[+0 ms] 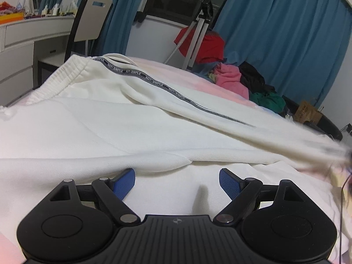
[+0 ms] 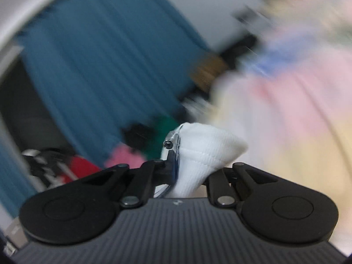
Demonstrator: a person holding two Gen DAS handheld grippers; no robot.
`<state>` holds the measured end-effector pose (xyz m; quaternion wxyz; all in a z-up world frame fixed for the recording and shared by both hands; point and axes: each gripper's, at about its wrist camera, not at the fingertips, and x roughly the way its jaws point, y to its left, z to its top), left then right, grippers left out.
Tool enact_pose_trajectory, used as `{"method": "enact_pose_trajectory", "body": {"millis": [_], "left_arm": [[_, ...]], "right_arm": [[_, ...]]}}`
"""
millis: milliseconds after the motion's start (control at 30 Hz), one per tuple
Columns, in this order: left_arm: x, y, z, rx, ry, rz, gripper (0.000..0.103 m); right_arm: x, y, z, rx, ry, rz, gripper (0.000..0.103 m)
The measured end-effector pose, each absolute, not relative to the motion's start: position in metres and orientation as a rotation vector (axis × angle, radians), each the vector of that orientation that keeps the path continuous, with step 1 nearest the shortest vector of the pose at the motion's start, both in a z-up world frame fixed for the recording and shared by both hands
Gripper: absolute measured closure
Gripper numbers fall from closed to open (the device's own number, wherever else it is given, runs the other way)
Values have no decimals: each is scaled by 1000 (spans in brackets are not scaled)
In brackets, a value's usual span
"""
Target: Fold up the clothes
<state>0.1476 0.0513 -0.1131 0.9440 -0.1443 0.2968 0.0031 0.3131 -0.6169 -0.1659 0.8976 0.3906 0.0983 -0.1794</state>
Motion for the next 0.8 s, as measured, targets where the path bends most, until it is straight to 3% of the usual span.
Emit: {"method": "enact_pose_trajectory", "body": {"millis": [133, 300, 367, 433, 500, 800], "left_arm": [[144, 53, -108, -268, 584, 16, 18], [144, 52, -99, -251, 555, 18, 18], [142, 48, -92, -233, 534, 13, 18], [137, 45, -85, -220, 515, 3, 18], [131, 42, -78, -212, 500, -12, 17], [88, 41, -51, -193, 464, -43, 10]], "right_arm": [[298, -631, -231, 897, 342, -435, 93], [303, -624, -215, 827, 375, -426, 82], [306, -618, -202, 772, 419, -415, 46], [294, -608, -187, 694, 433, -397, 30], [282, -589, -170, 607, 440, -399, 21], [206, -479, -85, 338, 410, -233, 20]]}}
